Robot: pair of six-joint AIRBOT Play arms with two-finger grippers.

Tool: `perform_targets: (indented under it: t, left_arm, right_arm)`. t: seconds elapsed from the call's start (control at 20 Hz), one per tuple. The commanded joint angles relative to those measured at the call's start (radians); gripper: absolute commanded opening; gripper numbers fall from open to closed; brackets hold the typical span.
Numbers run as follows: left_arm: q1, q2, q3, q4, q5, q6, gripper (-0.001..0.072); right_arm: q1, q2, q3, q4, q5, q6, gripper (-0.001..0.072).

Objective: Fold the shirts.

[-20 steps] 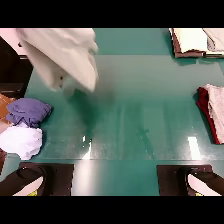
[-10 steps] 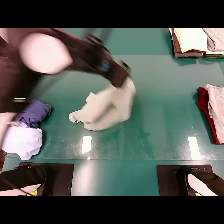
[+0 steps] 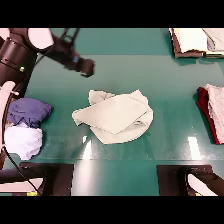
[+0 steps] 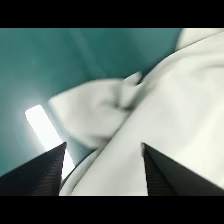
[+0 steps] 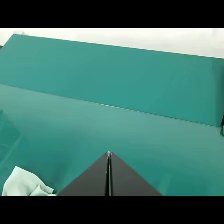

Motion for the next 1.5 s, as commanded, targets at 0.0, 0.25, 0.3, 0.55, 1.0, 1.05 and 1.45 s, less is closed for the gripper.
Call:
perform_targets:
  t: [0.0, 0.25, 0.3, 0.55, 1.0, 1.05, 1.45]
  left_arm:
    - [0.187, 0.0, -0.194, -0.169, -0.034, 0.024, 0.0549]
    - [0.231, 0.0, -0.513, -0.219, 0.065, 0.063, 0.055]
    - [0.231, 0.0, -0.556, -0.218, 0.094, 0.063, 0.055]
    - [0.231, 0.0, -0.703, -0.248, 0.194, 0.059, 0.0549]
    - [0.231, 0.018, -0.563, -0.268, 0.156, 0.059, 0.0024]
    - [0.231, 0.037, -0.511, -0.265, 0.159, 0.059, 0.0024]
    - [0.231, 0.132, -0.306, -0.179, 0.168, 0.059, 0.0024]
  right_arm:
    - [0.0, -0.008, -0.001, 0.0, 0.003, 0.001, 0.0018]
    - [0.0, -0.048, -0.001, 0.008, 0.036, 0.001, 0.0018]
    - [0.0, -0.058, -0.001, 0.01, 0.043, 0.001, 0.0018]
    - [0.0, -0.092, -0.001, 0.01, 0.062, 0.001, 0.0018]
    - [-0.001, -0.095, -0.031, 0.0, 0.2, 0.001, 0.0018]
    - [-0.001, -0.086, -0.083, -0.002, 0.241, 0.001, 0.0018]
    - [-0.001, 0.024, -0.893, 0.038, 0.034, 0.034, 0.0118]
